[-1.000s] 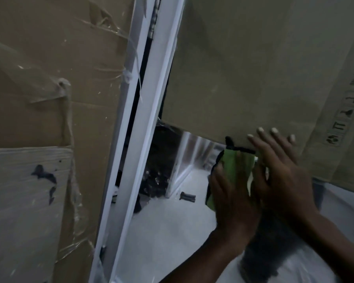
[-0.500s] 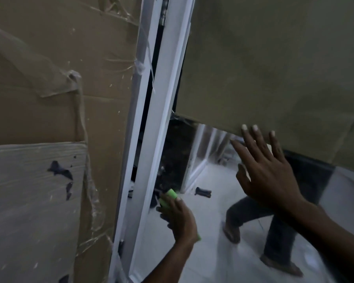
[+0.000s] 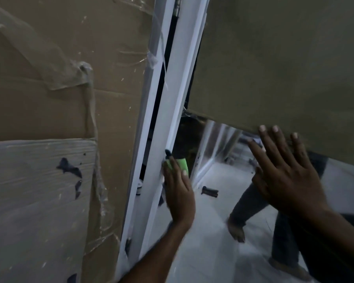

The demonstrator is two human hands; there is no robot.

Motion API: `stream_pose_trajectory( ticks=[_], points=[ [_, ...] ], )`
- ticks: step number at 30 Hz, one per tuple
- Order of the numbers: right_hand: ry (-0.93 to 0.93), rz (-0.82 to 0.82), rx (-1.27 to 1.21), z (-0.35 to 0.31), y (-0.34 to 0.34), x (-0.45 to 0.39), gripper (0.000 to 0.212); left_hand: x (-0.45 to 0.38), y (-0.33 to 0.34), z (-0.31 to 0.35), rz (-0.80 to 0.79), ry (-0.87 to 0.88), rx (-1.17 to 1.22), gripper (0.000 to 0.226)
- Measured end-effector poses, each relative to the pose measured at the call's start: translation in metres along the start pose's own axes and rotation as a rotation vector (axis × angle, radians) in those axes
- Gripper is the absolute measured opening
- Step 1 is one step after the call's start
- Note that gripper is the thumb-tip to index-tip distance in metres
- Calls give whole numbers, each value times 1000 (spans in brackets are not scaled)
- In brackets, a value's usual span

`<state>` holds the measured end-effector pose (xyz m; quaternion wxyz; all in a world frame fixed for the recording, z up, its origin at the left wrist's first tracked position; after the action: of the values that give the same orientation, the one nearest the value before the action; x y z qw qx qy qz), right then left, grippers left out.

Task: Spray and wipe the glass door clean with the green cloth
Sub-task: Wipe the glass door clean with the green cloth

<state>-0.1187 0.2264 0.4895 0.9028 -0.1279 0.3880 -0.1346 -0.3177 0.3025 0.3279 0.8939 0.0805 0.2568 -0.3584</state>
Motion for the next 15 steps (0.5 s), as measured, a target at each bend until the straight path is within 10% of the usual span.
stream_pose_trajectory(
  ticks=[7,15],
  points=[
    [-5,-39,35,-2,-1,0,69,67,-1,-61,-145,-815,68,56],
    [9,-8,58,-6,-3,-1,72,-55,6,105,-53,-134,75,64]
  ],
)
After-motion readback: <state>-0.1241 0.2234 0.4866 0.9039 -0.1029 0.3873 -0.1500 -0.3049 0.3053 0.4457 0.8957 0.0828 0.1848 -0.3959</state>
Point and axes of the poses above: each hand's wrist, its own x-axis away from the middle knuckle, its own y-axis out of the palm, z = x × y, the point moved 2 cm from there along -x, towards the middle knuckle, and after that the axes turned 1 degree about -y, right-handed, at the moved point
